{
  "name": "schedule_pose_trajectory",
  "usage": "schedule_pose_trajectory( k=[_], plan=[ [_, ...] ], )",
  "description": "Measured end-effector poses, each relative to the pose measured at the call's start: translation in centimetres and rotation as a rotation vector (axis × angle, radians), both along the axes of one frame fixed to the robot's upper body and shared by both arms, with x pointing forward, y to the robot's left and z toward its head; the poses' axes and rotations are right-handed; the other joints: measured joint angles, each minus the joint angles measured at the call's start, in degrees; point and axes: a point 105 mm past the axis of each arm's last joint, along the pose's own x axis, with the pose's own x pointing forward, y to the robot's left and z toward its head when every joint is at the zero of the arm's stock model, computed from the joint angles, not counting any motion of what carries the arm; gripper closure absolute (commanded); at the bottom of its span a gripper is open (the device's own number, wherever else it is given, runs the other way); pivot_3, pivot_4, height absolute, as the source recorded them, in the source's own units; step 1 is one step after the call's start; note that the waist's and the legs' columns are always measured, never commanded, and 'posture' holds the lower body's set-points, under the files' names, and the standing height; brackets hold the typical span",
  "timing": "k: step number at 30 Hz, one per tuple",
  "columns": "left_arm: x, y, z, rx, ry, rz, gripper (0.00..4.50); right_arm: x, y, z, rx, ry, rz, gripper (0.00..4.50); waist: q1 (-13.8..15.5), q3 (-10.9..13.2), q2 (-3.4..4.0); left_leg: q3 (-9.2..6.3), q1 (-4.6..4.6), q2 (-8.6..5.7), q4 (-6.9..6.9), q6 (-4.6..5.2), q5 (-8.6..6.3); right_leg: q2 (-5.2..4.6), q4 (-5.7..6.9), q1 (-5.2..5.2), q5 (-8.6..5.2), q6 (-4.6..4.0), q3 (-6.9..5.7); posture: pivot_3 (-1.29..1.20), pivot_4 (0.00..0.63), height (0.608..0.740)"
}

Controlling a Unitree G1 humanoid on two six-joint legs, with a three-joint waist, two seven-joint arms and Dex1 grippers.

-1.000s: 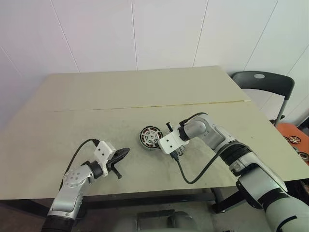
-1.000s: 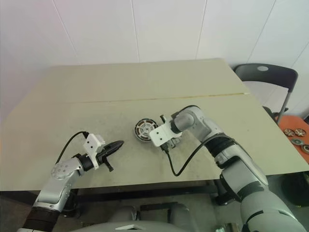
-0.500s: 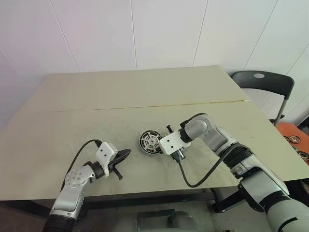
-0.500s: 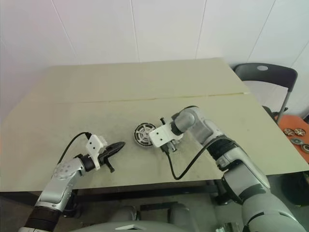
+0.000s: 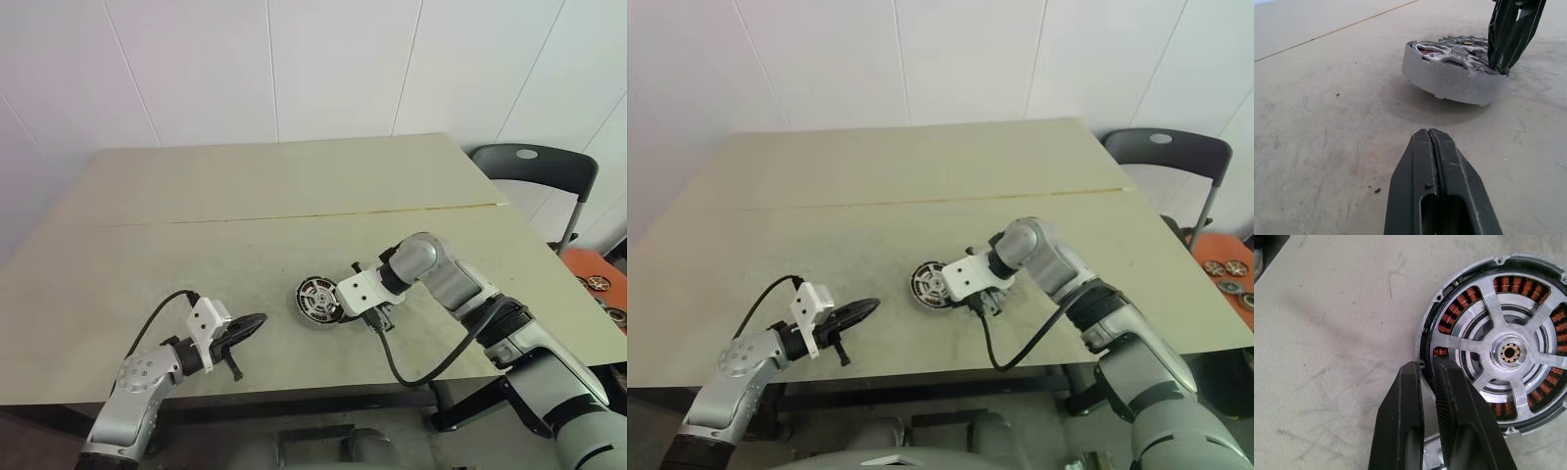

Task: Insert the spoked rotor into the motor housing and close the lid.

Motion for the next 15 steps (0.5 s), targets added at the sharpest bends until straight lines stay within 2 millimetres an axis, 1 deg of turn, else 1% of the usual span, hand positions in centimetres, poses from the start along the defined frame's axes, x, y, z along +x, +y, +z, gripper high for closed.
schedule_pose_trajectory(
  k=[2, 3, 5, 6, 10, 12, 15],
  plan=[
    [-0.2, -0.2, 0.1, -0.016, 0.003, -0.019, 4.50, 0.0, 0.0, -0.1, 0.003, 0.016, -0.013, 3.71, 0.01, 0.00, 0.00, 0.00, 0.00, -0.01, 0.00, 0.00, 0.00, 0.00, -0.01, 0.01, 0.00, 0.00, 0.00, 0.00, 0.000, 0.740],
    [-0.2, -0.2, 0.2, -0.024, 0.004, -0.027, 4.50, -0.1, 0.0, -0.1, 0.002, 0.027, -0.013, 3.51, 0.00, 0.00, 0.00, 0.00, 0.00, -0.01, 0.00, 0.00, 0.00, 0.00, -0.03, 0.02, 0.00, 0.00, 0.00, 0.00, 0.000, 0.740],
    [-0.2, -0.3, 0.3, -0.021, -0.005, -0.038, 4.50, -0.4, -0.1, -0.4, 0.005, 0.056, -0.012, 2.88, -0.11, -0.01, -0.01, 0.00, 0.02, -0.01, 0.00, 0.00, 0.00, 0.01, -0.04, 0.04, 0.00, 0.00, 0.00, 0.00, 0.000, 0.740],
    [-0.1, -0.3, 0.3, -0.018, -0.013, -0.038, 4.50, -0.5, 0.0, -0.4, 0.008, 0.065, -0.012, 2.50, -0.13, -0.01, -0.01, 0.00, 0.03, 0.00, 0.00, 0.00, 0.00, 0.02, -0.04, 0.05, 0.00, 0.00, 0.00, 0.00, 0.000, 0.740],
    [0.6, -0.2, 0.6, -0.001, -0.046, -0.027, 4.50, -0.5, 0.8, -0.6, 0.046, 0.063, -0.016, 1.27, -0.59, -0.03, -0.04, 0.04, 0.17, 0.19, 0.02, 0.00, 0.00, 0.12, 0.00, 0.10, 0.01, 0.00, 0.00, 0.00, 0.000, 0.740],
    [0.9, -0.3, 0.8, -0.004, -0.058, -0.023, 4.50, -0.5, 0.8, -0.7, 0.061, 0.084, -0.036, 1.27, -0.53, -0.02, -0.03, 0.05, 0.16, 0.29, 0.03, 0.00, 0.00, 0.18, 0.01, 0.08, 0.01, 0.01, -0.03, 0.00, 0.000, 0.740],
    [0.9, -0.3, 0.7, 0.007, -0.058, -0.017, 4.50, 0.0, 0.6, -0.2, 0.125, 0.125, -0.113, 1.27, -0.37, 0.00, 0.01, 0.05, 0.06, 0.31, 0.03, 0.00, 0.00, 0.20, 0.03, -0.02, 0.08, -0.10, -0.04, 0.00, 0.000, 0.740]
  ],
)
